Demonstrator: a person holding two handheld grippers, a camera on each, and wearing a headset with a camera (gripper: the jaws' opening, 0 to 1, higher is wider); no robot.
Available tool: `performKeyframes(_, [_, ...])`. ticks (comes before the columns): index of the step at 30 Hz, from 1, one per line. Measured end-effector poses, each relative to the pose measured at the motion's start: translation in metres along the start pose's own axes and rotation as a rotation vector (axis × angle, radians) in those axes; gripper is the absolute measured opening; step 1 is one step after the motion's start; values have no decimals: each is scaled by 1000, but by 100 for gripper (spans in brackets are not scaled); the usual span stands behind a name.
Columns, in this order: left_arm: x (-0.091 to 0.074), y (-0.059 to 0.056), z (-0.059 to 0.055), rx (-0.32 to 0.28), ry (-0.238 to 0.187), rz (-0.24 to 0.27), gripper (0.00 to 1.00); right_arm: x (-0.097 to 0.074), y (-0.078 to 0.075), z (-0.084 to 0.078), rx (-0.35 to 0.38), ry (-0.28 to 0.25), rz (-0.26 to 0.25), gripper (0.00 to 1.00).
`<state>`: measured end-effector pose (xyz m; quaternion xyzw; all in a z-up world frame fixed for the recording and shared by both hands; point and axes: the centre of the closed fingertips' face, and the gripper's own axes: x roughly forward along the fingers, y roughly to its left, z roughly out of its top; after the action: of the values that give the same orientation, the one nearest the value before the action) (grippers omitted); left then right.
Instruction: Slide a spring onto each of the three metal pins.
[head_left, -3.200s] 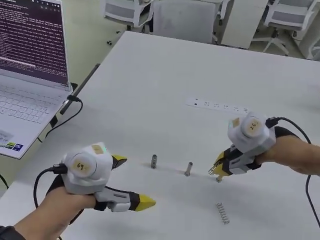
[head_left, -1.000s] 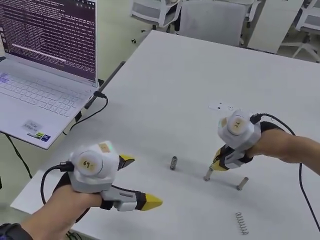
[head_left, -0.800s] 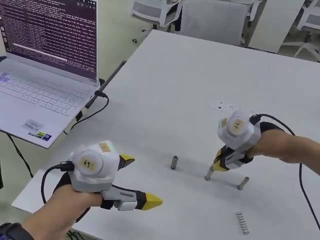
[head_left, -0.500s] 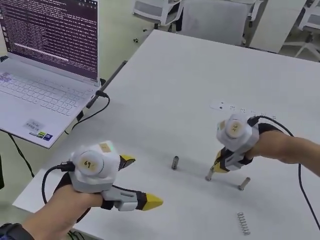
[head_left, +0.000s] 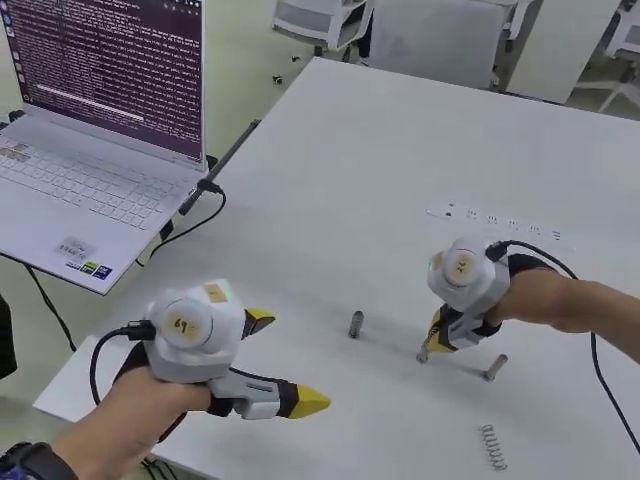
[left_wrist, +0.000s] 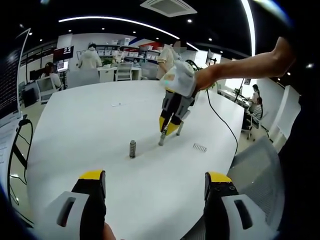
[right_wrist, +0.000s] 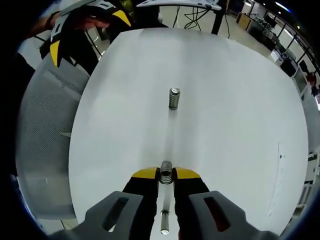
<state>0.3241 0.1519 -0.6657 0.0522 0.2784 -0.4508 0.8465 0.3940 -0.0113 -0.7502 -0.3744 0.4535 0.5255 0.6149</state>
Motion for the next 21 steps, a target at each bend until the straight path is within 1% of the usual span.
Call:
performKeyframes(11, [-1, 0, -1, -5, 2, 2, 78, 13, 0, -5, 3, 22, 4, 9])
performKeyframes(21, [-1, 1, -3, -9, 3, 3, 78, 18, -1, -6, 10, 28, 8, 9])
